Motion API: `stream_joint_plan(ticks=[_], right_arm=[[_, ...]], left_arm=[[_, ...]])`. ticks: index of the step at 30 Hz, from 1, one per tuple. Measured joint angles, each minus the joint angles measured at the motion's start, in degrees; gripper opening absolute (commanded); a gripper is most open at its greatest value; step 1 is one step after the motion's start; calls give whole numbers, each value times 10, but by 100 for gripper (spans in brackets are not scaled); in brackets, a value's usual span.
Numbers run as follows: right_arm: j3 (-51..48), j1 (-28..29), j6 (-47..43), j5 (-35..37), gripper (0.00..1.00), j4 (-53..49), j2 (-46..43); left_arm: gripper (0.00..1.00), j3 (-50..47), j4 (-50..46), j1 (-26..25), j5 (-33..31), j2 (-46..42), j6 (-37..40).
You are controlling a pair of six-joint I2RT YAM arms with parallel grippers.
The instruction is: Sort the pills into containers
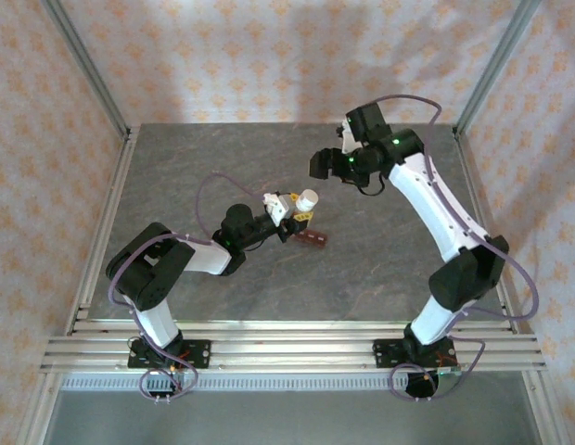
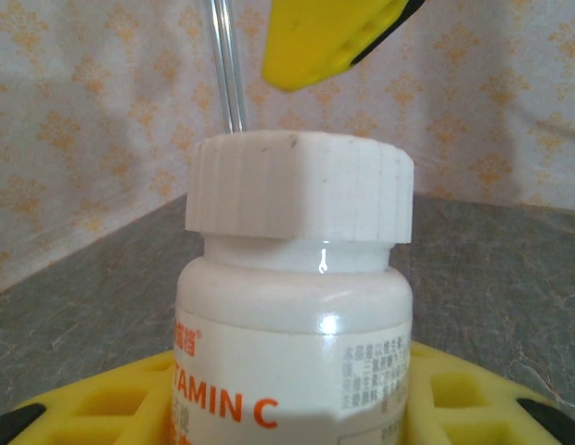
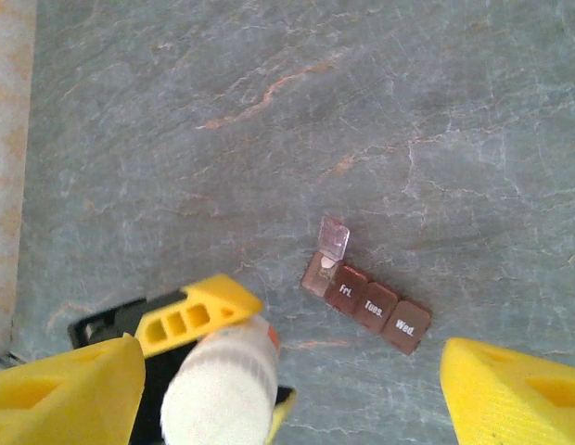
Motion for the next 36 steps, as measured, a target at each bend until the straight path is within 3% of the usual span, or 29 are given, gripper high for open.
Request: stream_joint_plan(ticks=[10, 23, 32, 36], right_arm=[[-13, 41, -97, -19, 76, -1, -21], [-28, 50, -125, -28, 67, -7, 10], [-37, 51, -127, -45, 47, -7, 15], [-38, 52, -125, -50, 42, -4, 16]], left_arm=[[0, 1, 0, 0, 0, 0, -4], [0, 1, 0, 0, 1, 0, -5], [0, 1, 0, 0, 3, 0, -5], [0, 1, -1, 0, 6, 0, -7]])
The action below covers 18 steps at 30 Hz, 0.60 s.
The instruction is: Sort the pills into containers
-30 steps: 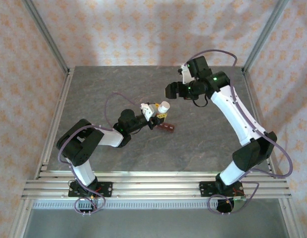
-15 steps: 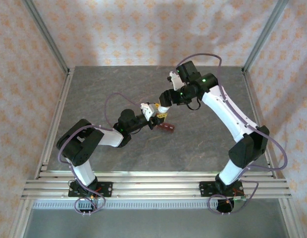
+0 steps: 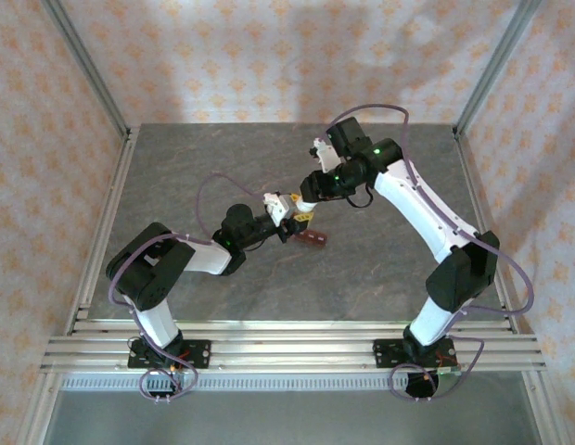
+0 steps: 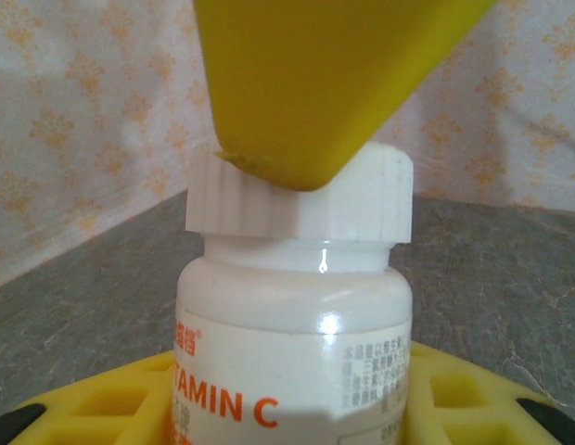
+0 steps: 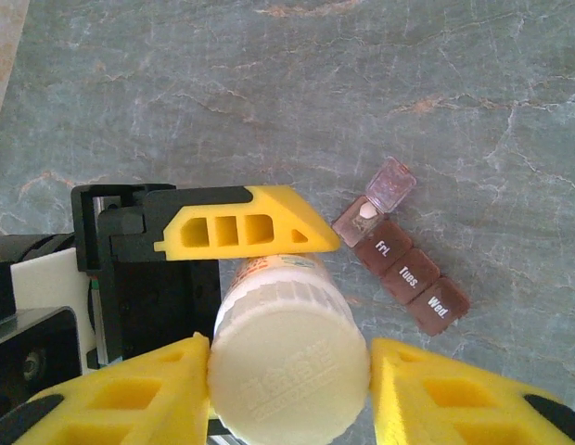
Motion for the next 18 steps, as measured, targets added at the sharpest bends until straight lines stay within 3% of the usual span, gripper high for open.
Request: stream_joint_plan(ticks=[6, 18], right_arm=[[-20, -2, 44, -1, 35, 20, 0], [-86, 11, 251, 37, 36, 100, -9]], left_arm=[[0, 0, -19, 0, 0, 0, -8], [0, -5, -62, 0, -28, 0, -7]])
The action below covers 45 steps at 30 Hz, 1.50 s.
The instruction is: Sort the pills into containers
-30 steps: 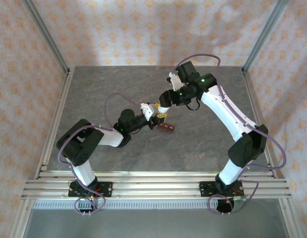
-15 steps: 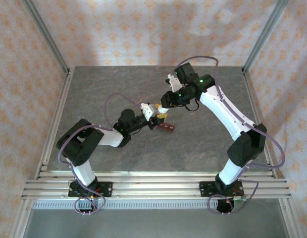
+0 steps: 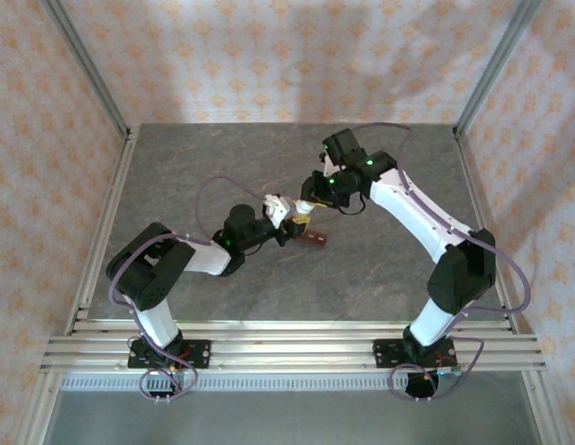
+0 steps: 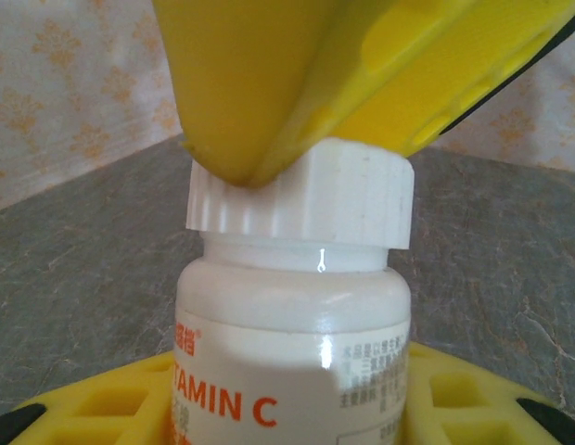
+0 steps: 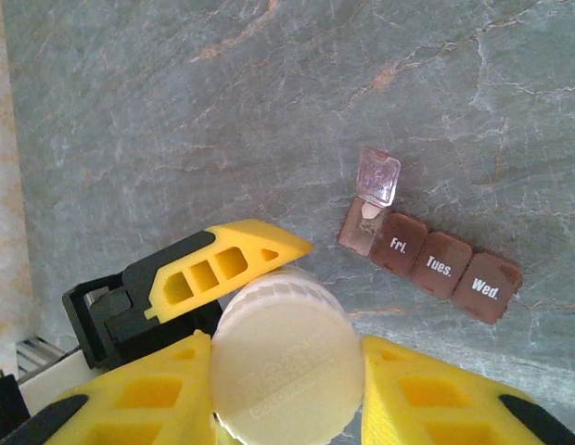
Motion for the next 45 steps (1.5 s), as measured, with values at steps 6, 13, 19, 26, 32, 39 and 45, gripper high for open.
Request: stream_joint_plan(ticks=[6, 13, 19, 26, 32, 39, 45], right_arm=[[8, 4, 16, 12, 42, -5, 1], [73, 4, 9, 21, 71, -30, 16], [112, -23, -2, 29, 81, -36, 10], [102, -63, -86, 19, 83, -39, -7], [101, -61, -214, -33, 82, -68, -8], [87, -58, -270, -78, 82, -87, -7], [84, -52, -284, -90, 75, -91, -1]], left_arm=[[0, 0, 3, 0, -2, 0, 0], [0, 1, 49, -2, 3, 0, 0], [0, 1, 62, -2, 3, 0, 0], [0, 1, 64, -2, 12, 0, 0], [0, 2, 64, -2, 25, 0, -5], [0, 7, 64, -2, 35, 0, -15], [0, 12, 65, -2, 37, 0, -19]])
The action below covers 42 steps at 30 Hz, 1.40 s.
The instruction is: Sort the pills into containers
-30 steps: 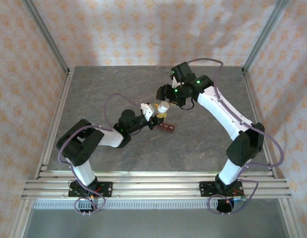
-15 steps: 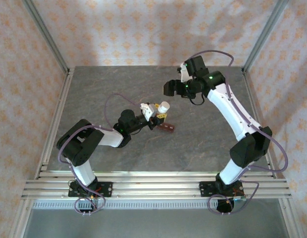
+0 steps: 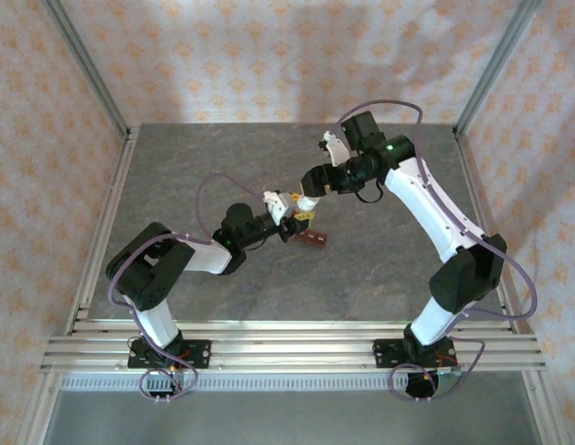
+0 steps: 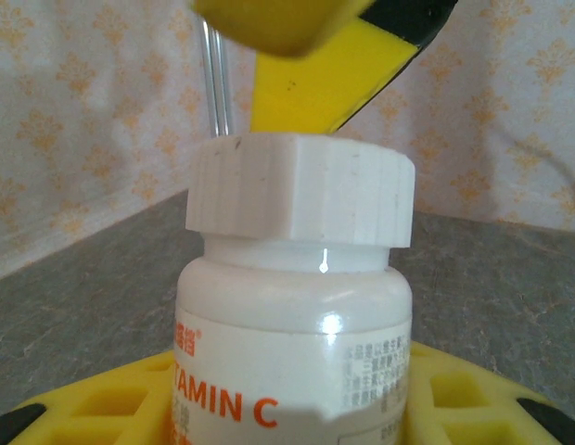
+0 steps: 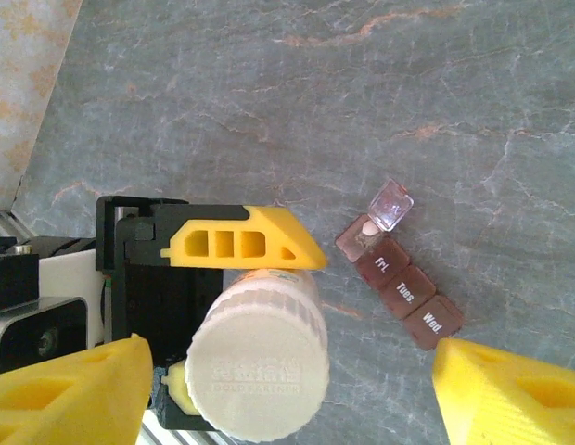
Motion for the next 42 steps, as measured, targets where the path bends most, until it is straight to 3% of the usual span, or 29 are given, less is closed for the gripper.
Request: stream_joint_plan(ticks=[11, 16, 22, 26, 35, 42], right_arm=[[-2, 6, 1, -11, 54, 0, 13], [-17, 9, 16, -23, 50, 12, 13], [-53, 11, 80, -30, 41, 50, 12], [-72, 20, 149, -4, 40, 77, 5], [-102, 39, 256, 47, 42, 122, -5], [-98, 42, 271, 65, 73, 122, -5]], left_arm=[[0, 2, 0, 0, 0, 0, -1], [0, 2, -2, 0, 1, 0, -1], [0, 1, -19, 0, -1, 0, -1], [0, 0, -30, 0, -9, 0, 4], [0, -3, -39, 1, -26, 0, 6], [0, -3, -18, 0, -24, 0, 6]])
